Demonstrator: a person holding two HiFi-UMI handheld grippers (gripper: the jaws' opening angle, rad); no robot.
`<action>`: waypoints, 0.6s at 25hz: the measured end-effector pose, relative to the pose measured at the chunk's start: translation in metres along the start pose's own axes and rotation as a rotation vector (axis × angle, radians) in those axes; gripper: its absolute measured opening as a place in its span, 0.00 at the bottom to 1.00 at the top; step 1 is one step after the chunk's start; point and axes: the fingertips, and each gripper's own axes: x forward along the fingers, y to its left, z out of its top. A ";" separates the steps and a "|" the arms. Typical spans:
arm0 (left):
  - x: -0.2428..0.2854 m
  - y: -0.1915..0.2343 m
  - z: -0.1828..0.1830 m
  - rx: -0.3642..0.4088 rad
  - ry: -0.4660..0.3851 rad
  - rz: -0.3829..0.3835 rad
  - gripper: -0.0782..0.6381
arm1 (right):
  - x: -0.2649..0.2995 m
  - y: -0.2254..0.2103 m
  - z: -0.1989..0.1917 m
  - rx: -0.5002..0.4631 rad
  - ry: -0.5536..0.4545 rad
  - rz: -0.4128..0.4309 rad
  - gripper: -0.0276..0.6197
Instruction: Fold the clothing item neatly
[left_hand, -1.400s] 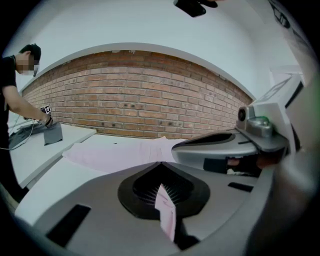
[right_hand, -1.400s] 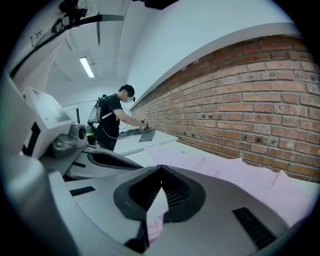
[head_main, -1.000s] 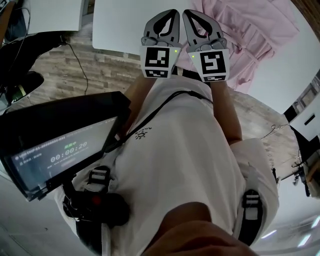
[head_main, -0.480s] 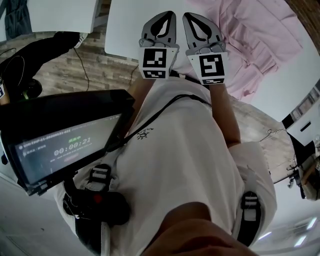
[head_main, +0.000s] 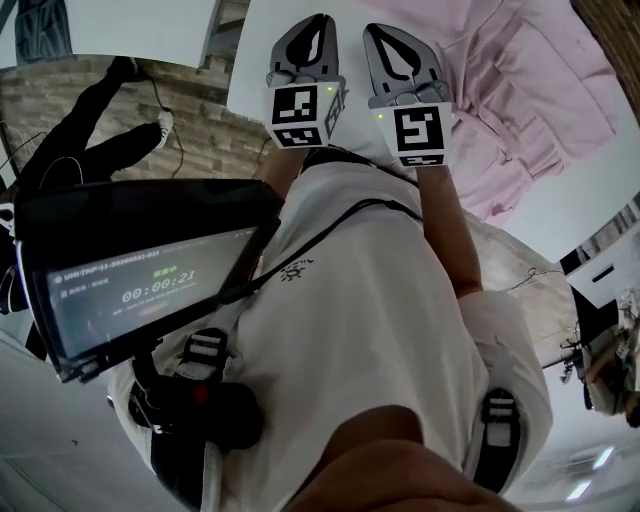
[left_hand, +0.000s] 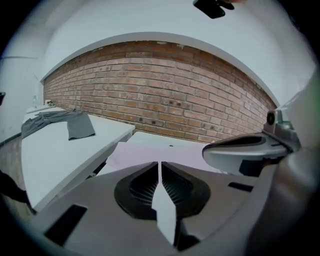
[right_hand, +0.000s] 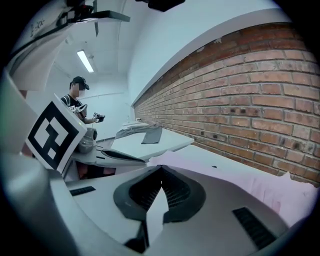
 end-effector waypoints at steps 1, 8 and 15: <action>0.003 0.006 -0.001 -0.006 0.006 0.013 0.11 | 0.006 0.002 0.000 -0.004 0.003 0.009 0.05; 0.031 0.047 -0.020 -0.041 0.045 0.087 0.18 | 0.046 0.010 -0.008 -0.006 0.022 0.071 0.05; 0.046 0.073 -0.018 -0.127 0.039 0.173 0.34 | 0.052 0.010 -0.008 -0.023 0.035 0.096 0.05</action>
